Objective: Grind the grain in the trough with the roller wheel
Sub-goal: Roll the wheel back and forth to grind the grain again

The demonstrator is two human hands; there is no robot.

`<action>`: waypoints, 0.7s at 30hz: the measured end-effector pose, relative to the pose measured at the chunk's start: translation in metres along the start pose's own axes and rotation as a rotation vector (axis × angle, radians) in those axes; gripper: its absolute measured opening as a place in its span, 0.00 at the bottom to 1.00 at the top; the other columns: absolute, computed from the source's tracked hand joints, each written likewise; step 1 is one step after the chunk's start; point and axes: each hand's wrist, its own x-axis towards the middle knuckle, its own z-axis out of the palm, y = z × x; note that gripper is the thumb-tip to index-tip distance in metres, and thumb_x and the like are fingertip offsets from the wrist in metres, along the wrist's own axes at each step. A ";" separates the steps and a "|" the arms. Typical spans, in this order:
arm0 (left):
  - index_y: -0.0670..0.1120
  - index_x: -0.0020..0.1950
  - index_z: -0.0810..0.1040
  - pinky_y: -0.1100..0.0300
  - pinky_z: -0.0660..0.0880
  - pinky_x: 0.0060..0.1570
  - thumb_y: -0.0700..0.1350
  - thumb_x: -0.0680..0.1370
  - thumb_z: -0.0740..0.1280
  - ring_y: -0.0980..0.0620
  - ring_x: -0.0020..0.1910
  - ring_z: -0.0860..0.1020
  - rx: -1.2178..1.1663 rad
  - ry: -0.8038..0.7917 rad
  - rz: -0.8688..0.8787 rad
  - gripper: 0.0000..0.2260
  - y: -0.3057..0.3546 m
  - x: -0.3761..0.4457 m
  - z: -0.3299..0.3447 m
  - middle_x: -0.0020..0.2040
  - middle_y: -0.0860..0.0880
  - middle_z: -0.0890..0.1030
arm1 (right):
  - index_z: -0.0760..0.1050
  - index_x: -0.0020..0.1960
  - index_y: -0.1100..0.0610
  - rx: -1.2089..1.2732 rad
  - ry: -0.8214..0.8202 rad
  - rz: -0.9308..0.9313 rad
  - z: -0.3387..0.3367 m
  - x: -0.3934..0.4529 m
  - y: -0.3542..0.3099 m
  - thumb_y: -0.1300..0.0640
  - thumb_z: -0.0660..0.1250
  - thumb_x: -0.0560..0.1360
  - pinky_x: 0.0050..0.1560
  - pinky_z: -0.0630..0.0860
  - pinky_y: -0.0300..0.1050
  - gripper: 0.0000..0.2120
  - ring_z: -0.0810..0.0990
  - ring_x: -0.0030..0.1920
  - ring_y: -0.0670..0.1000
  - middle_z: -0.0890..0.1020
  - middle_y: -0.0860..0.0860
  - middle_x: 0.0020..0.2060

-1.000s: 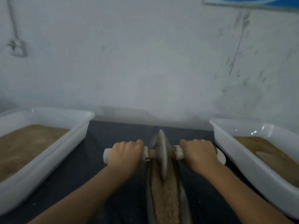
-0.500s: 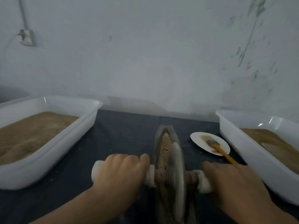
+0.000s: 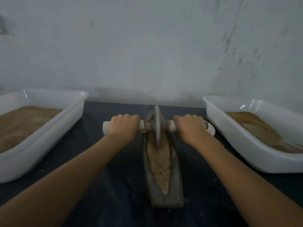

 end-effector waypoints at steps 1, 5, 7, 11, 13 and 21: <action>0.51 0.47 0.67 0.54 0.66 0.38 0.49 0.75 0.67 0.46 0.44 0.78 0.014 0.007 0.018 0.09 0.002 -0.013 -0.006 0.46 0.49 0.79 | 0.67 0.45 0.50 0.030 -0.010 -0.001 -0.004 -0.014 0.000 0.47 0.67 0.73 0.34 0.65 0.47 0.10 0.78 0.40 0.57 0.78 0.51 0.38; 0.54 0.44 0.63 0.57 0.65 0.33 0.51 0.68 0.73 0.51 0.35 0.77 0.045 0.063 0.143 0.18 0.003 -0.084 -0.031 0.38 0.54 0.75 | 0.63 0.39 0.44 0.054 0.028 -0.102 -0.028 -0.087 -0.003 0.44 0.74 0.63 0.28 0.58 0.41 0.19 0.75 0.32 0.48 0.72 0.45 0.29; 0.54 0.40 0.62 0.60 0.60 0.27 0.51 0.58 0.79 0.53 0.25 0.71 0.055 0.103 0.218 0.25 0.005 -0.107 -0.046 0.29 0.55 0.70 | 0.57 0.38 0.42 0.099 0.041 -0.107 -0.044 -0.110 -0.002 0.43 0.76 0.58 0.25 0.55 0.38 0.26 0.65 0.25 0.43 0.64 0.42 0.25; 0.52 0.39 0.63 0.60 0.53 0.27 0.50 0.60 0.78 0.53 0.25 0.68 0.131 0.084 0.209 0.23 0.013 -0.103 -0.052 0.31 0.54 0.75 | 0.57 0.40 0.42 0.142 -0.177 -0.025 -0.039 -0.108 -0.003 0.40 0.66 0.70 0.36 0.72 0.44 0.17 0.75 0.35 0.45 0.71 0.44 0.32; 0.52 0.43 0.60 0.57 0.61 0.33 0.49 0.72 0.69 0.51 0.35 0.75 0.142 0.085 0.143 0.15 0.015 -0.075 -0.038 0.40 0.53 0.78 | 0.61 0.41 0.44 0.156 -0.158 -0.005 -0.024 -0.086 -0.002 0.40 0.65 0.72 0.33 0.70 0.45 0.14 0.77 0.40 0.49 0.75 0.46 0.35; 0.50 0.43 0.63 0.53 0.63 0.36 0.45 0.74 0.66 0.45 0.43 0.79 0.128 0.114 0.080 0.11 0.009 0.012 -0.002 0.45 0.48 0.80 | 0.70 0.48 0.51 0.130 0.009 0.086 0.031 -0.004 0.008 0.45 0.65 0.73 0.37 0.72 0.48 0.11 0.78 0.41 0.55 0.80 0.51 0.42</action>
